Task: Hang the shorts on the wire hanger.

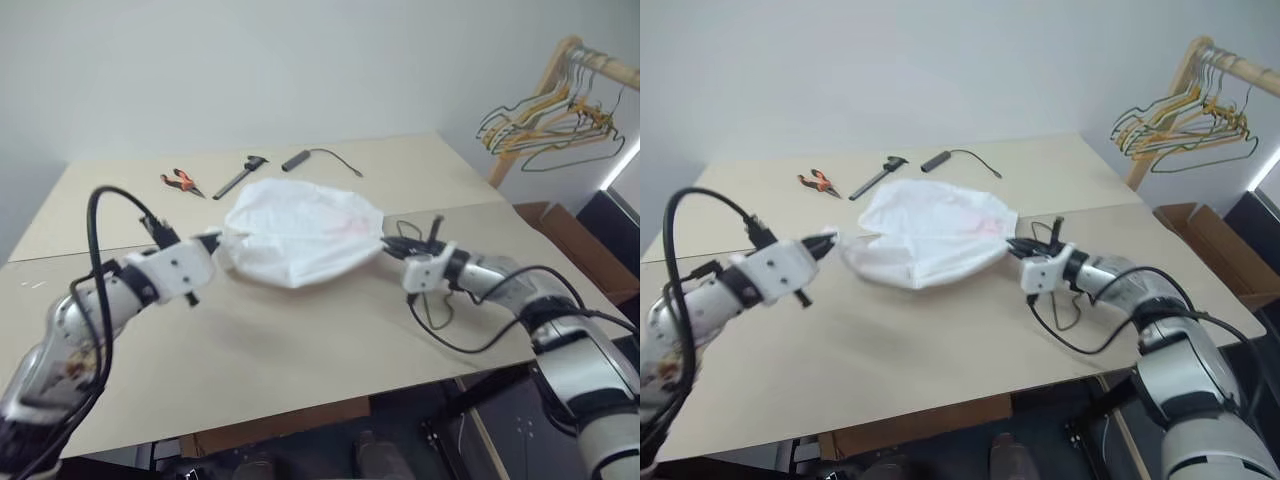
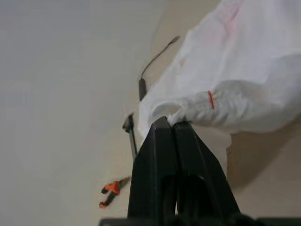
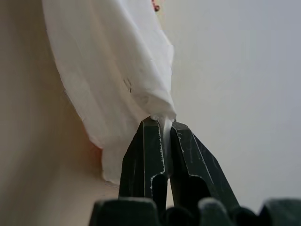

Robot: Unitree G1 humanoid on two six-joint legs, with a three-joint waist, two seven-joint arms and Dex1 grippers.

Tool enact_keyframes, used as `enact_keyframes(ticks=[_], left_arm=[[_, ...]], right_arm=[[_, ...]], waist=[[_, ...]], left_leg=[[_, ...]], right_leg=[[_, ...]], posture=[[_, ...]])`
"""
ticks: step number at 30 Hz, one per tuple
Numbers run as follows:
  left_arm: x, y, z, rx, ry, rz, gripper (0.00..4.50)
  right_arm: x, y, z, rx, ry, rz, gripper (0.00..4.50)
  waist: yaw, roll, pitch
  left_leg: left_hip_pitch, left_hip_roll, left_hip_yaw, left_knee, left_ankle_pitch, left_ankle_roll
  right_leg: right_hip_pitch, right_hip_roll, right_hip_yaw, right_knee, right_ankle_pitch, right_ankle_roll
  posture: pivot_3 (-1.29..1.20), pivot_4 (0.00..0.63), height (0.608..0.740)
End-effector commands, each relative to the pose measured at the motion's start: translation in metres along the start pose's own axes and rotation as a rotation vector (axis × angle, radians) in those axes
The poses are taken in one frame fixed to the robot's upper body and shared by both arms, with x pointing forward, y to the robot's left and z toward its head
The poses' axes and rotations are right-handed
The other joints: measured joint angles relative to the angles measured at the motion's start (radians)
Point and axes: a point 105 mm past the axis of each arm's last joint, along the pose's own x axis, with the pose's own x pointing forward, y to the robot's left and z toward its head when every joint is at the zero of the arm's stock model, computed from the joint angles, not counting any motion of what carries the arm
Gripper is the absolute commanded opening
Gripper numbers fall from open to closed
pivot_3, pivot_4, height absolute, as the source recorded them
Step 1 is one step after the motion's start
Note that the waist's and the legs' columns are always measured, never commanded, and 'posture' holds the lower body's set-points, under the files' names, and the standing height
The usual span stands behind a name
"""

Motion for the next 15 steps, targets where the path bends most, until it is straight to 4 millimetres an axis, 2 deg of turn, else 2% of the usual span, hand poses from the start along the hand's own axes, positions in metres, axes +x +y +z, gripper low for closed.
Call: enact_keyframes(ticks=[1, 5, 11, 15], left_arm=[[-0.023, -0.025, 0.013, 0.006, 0.025, -0.213, 0.04], [-0.046, -0.055, 0.016, -0.002, 0.083, -0.432, 0.04], [-0.065, -0.082, 0.022, -0.051, 0.123, -0.612, 0.04], [-0.08, -0.094, 0.034, -0.096, 0.11, -0.679, 0.04]], right_arm=[[-0.008, 0.007, 0.015, -0.032, -0.084, 0.052, 0.0], [-0.019, 0.025, 0.019, -0.047, -0.093, 0.12, 0.0], [-0.032, 0.053, 0.025, -0.058, -0.085, 0.197, 0.0], [-0.037, 0.066, 0.033, -0.053, -0.093, 0.205, 0.0]], waist=[[0.005, 0.0, 0.0], [0.014, 0.0, 0.0], [0.015, 0.0, -0.001], [0.012, 0.0, -0.001]], left_leg=[[0.005, 0.0, 0.0, 0.0, 0.0, 0.0], [0.018, 0.002, 0.001, 0.0, 0.0, 0.0], [0.018, 0.003, 0.003, 0.001, 0.0, 0.0], [0.017, 0.004, 0.004, 0.001, -0.001, 0.0]], right_leg=[[0.006, 0.0, -0.001, -0.002, -0.001, 0.0], [0.018, 0.001, 0.001, -0.002, -0.01, -0.002], [0.018, 0.002, 0.003, -0.001, -0.01, -0.003], [0.017, 0.003, 0.004, -0.002, -0.011, -0.005]], posture=[[0.05, 0.0, 0.74], [0.04, 0.0, 0.74], [0.02, 0.0, 0.74], [-0.01, 0.0, 0.74]])
